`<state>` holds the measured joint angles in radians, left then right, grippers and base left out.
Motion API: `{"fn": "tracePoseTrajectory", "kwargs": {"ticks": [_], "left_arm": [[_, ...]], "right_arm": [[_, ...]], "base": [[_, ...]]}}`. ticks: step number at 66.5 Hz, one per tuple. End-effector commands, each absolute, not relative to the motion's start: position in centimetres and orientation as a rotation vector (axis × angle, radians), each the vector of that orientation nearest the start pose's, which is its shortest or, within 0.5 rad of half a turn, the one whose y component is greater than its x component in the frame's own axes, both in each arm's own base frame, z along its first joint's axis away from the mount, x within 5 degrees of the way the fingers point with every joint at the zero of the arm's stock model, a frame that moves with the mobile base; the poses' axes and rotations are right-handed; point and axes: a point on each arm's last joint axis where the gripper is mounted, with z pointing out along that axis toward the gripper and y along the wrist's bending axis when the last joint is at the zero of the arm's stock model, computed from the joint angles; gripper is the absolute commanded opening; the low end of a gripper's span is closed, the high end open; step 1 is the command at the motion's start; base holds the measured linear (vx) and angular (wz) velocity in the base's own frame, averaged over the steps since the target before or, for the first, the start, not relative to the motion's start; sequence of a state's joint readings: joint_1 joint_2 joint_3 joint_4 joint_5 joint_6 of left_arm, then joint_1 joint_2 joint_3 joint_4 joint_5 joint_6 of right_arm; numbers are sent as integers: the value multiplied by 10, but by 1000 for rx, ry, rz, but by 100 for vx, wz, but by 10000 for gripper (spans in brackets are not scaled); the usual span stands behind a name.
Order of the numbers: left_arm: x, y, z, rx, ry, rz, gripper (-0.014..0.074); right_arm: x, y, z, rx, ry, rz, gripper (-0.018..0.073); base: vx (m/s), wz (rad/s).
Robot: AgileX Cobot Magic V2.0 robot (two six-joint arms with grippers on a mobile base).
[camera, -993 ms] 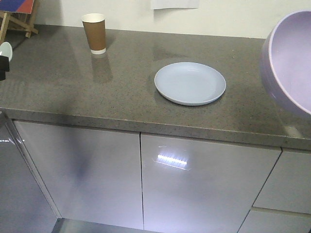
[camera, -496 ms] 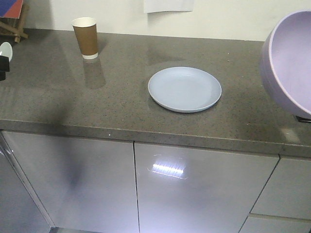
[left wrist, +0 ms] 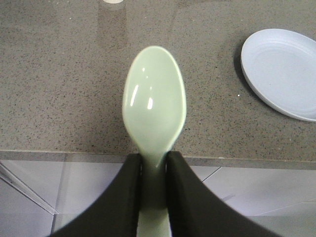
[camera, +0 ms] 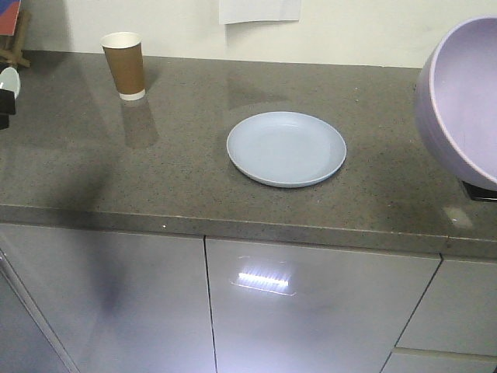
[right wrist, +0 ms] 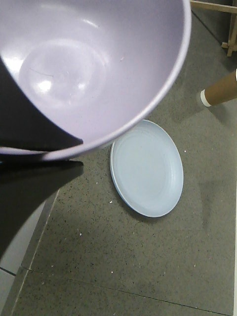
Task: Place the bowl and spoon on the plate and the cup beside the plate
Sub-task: 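Drive toward the counter with the pale blue plate and paper cup, then drive closer to the pale blue plate, holding spoon and bowl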
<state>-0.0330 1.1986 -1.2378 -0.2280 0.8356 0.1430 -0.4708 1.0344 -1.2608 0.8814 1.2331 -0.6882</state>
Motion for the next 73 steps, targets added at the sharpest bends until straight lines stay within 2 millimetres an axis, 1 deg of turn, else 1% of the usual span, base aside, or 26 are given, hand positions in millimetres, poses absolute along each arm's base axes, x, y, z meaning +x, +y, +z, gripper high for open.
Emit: {"fn": "tracePoseTrajectory", "kwargs": {"ticks": [1, 73], "left_arm": [[243, -25, 413, 99, 2164, -232, -6], [243, -25, 413, 99, 2164, -232, -6]], "right_arm": [[174, -13, 457, -207, 1989, 478, -4], [174, -13, 457, -207, 1989, 478, -4]], "base": [[4, -3], [4, -1]]}}
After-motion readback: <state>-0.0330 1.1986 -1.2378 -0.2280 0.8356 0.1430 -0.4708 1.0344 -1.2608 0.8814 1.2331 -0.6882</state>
